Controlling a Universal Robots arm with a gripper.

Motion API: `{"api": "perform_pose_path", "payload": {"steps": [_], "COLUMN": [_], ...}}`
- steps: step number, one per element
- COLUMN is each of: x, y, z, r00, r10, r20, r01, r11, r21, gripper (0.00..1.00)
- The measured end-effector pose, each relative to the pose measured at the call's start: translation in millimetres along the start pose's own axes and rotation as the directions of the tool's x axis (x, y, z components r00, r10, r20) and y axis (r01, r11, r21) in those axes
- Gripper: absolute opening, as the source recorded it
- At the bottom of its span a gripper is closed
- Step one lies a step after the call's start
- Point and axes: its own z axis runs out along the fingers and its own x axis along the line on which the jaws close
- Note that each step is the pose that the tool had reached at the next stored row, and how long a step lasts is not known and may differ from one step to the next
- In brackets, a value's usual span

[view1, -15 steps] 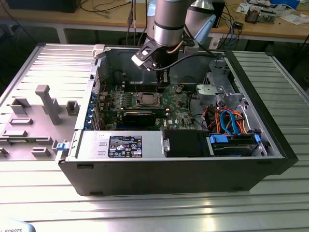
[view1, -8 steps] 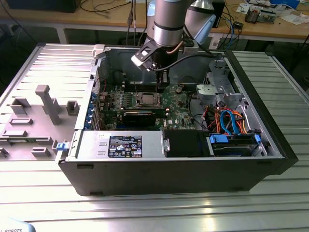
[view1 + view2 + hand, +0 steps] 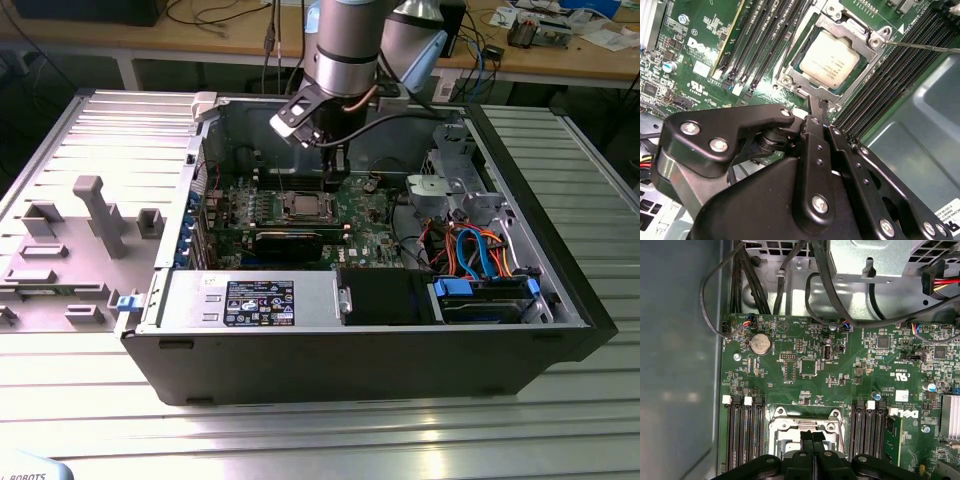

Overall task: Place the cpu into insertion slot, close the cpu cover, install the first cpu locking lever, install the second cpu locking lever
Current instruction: 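Close the cpu cover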

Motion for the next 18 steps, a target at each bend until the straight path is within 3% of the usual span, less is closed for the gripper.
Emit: {"api": "perform_pose_path", "payload": {"steps": [3,9,14,18], "x": [0.1,1.1,1.5,2.3], "y": [-2.5,-21.6,-31.3,-46.9], "z": [0.4,2.3,5.9,11.9], "r00": [1.0000,1.0000,1.0000,1.0000], "r10": [0.000,0.000,0.000,0.000], "r20": [-0.0002,-0.0001,-0.0007,-0.0008], "r01": [0.000,0.000,0.000,0.000], "r11": [1.0000,1.0000,0.9999,0.9999], "r21": [-0.0001,0.0006,0.0130,0.0159], "gripper": [0.11,0.11,0.11,0.11]}}
